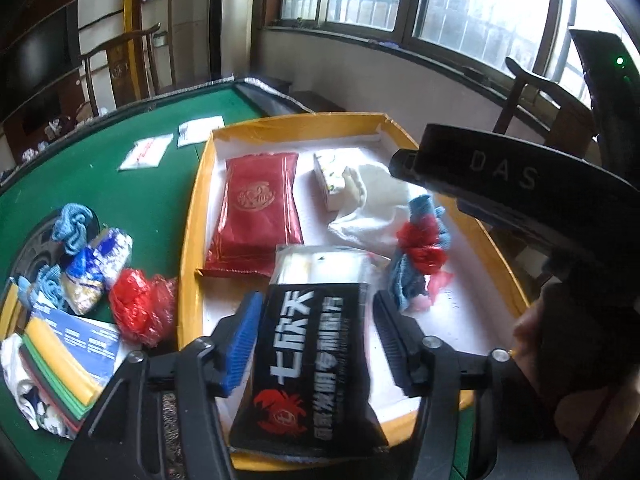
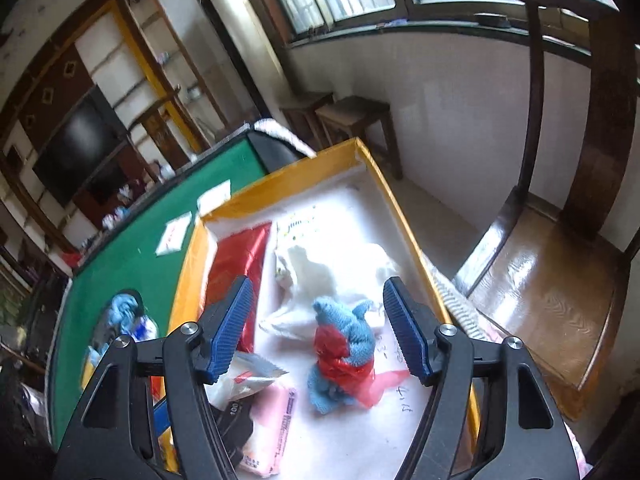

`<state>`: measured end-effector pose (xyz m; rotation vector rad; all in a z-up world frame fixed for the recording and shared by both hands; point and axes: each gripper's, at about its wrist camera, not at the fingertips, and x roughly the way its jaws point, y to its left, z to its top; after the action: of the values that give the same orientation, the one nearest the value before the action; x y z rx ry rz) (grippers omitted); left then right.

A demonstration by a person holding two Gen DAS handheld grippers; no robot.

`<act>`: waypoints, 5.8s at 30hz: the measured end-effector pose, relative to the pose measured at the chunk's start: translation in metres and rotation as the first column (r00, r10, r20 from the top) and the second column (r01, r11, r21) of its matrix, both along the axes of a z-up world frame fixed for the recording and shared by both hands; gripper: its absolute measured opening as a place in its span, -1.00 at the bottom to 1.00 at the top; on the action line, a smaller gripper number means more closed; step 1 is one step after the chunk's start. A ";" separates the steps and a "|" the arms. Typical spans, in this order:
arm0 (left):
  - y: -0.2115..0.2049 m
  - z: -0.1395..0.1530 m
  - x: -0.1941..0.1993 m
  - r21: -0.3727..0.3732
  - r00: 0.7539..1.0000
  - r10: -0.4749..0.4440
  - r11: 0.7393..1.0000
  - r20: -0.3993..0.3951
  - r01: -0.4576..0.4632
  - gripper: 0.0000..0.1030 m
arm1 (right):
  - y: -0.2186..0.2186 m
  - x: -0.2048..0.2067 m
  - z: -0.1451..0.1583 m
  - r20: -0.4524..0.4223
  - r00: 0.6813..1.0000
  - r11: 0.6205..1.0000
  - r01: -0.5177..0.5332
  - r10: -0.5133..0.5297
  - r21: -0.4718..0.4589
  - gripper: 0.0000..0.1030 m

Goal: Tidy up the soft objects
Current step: 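Carry the pouch and knitted cloth into the box and open both grippers, then grasp the blue-yellow strip bag with the left gripper while the right grasps the red-green strip bag, then carry both strip bags into the box and open both grippers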

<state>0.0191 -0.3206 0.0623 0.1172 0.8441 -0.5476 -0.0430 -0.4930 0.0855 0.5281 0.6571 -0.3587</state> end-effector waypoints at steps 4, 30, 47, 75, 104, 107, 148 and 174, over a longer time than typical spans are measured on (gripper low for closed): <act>0.012 0.010 -0.006 -0.014 1.000 0.000 1.000 0.030 0.000 0.21 | -0.005 -0.005 0.002 0.045 0.999 0.999 0.013 -0.015 0.042 0.33; 0.283 -0.002 0.080 0.081 0.899 0.438 0.895 0.022 -0.438 0.36 | 0.025 0.010 0.002 0.054 0.995 0.996 -0.087 0.089 -0.032 0.33; 0.298 -0.048 0.138 0.171 0.934 0.355 0.922 -0.024 -0.346 0.40 | 0.037 0.017 -0.001 0.029 0.992 0.992 -0.119 0.120 -0.047 0.33; 0.320 -0.059 0.133 0.103 0.915 0.402 0.912 -0.026 -0.398 -0.10 | 0.269 0.072 -0.037 -0.270 0.577 0.570 -0.814 0.771 -0.111 0.28; 0.283 -0.033 0.095 0.178 0.859 0.406 0.863 0.313 -0.473 -0.13 | 0.255 0.082 -0.032 -0.040 0.747 0.738 -0.663 0.664 -0.127 -0.22; 0.275 -0.026 0.088 0.194 0.847 0.387 0.858 0.364 -0.475 -0.13 | 0.253 0.082 -0.031 -0.035 0.752 0.744 -0.656 0.658 -0.125 -0.23; 0.243 -0.021 0.068 0.267 0.777 0.316 0.813 0.545 -0.518 -0.12 | 0.230 0.081 -0.024 0.015 0.792 0.789 -0.606 0.611 -0.101 -0.23; 0.233 0.036 0.039 -0.047 0.941 0.197 0.980 0.274 -0.192 -0.12 | 0.067 0.071 -0.005 0.050 0.984 0.984 -0.171 0.169 0.046 -0.23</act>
<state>0.0583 -0.0877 0.0979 0.0889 0.5683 -0.3428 0.0284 -0.4261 0.0801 0.5223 0.6630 -0.1691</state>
